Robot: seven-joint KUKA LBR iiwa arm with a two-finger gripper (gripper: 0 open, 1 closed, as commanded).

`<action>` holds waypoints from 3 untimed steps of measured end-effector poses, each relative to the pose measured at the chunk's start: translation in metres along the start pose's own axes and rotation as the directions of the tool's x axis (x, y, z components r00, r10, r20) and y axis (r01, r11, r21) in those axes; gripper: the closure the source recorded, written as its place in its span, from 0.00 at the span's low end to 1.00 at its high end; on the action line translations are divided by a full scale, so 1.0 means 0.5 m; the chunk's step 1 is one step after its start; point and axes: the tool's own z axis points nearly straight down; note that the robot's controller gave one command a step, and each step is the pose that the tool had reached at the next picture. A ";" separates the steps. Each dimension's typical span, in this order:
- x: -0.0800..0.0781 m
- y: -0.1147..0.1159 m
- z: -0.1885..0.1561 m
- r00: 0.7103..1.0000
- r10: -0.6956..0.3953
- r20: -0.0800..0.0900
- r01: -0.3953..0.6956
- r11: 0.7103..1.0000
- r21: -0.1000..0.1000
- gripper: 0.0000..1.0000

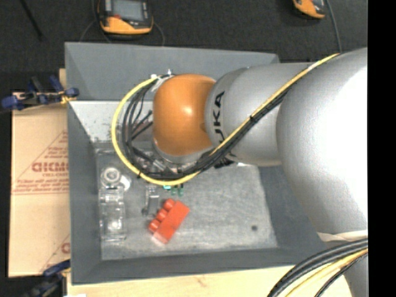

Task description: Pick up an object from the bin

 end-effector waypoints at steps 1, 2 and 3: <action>0.125 -0.137 0.129 0.957 -0.290 0.000 0.290 0.957 0.004 0.00; 0.123 -0.132 0.126 0.958 -0.288 0.004 0.288 0.958 0.001 1.00; 0.116 -0.126 -0.204 0.958 -0.287 0.015 0.287 0.958 0.004 1.00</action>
Offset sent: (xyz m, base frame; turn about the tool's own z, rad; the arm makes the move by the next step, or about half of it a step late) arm -0.0619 -0.0659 -0.0631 -0.2978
